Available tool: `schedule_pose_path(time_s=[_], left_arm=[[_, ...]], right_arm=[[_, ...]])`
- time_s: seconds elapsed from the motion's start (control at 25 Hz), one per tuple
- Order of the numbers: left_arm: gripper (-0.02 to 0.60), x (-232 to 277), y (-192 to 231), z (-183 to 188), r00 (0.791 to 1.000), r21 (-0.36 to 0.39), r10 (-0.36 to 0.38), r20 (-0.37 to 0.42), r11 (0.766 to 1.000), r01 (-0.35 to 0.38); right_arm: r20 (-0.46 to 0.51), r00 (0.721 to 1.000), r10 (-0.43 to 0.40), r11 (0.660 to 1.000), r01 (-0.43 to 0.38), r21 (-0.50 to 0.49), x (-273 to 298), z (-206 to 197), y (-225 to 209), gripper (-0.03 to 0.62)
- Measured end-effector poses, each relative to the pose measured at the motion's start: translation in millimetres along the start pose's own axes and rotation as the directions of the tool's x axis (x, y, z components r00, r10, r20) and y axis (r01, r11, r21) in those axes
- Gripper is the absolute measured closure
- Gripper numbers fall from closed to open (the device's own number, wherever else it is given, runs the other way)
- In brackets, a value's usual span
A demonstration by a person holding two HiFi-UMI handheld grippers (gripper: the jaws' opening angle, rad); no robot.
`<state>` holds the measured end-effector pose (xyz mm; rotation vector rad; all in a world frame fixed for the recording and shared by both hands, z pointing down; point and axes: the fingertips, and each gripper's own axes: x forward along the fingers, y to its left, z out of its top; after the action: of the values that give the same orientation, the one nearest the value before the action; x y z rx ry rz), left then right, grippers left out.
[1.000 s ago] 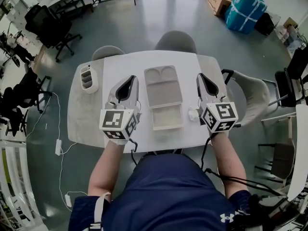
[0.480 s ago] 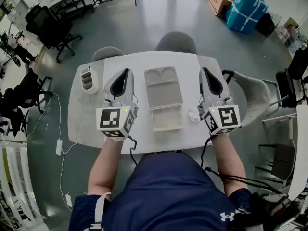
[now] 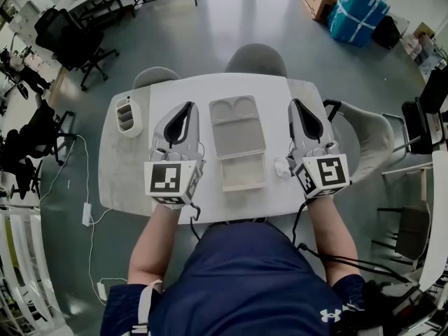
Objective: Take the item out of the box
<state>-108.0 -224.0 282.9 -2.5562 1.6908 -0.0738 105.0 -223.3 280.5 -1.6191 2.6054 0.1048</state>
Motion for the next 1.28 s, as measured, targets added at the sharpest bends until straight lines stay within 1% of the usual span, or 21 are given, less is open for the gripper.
schedule_pose_path(time_s=[0.92,1.28], left_arm=[[0.566,-3,-3,-7,1.000,-0.001,0.005,-0.025,1.000,-0.005],[0.566,-2,-9,-14,0.999,-0.008,-0.012,-0.030,1.000,0.012]], right_arm=[[-0.029,0.999,0.015,1.000,-0.014,0.013,-6,-11,0,0.592],[-0.032,0.999,0.009,1.000,-0.009,0.025,-9,-13,-4,0.592]])
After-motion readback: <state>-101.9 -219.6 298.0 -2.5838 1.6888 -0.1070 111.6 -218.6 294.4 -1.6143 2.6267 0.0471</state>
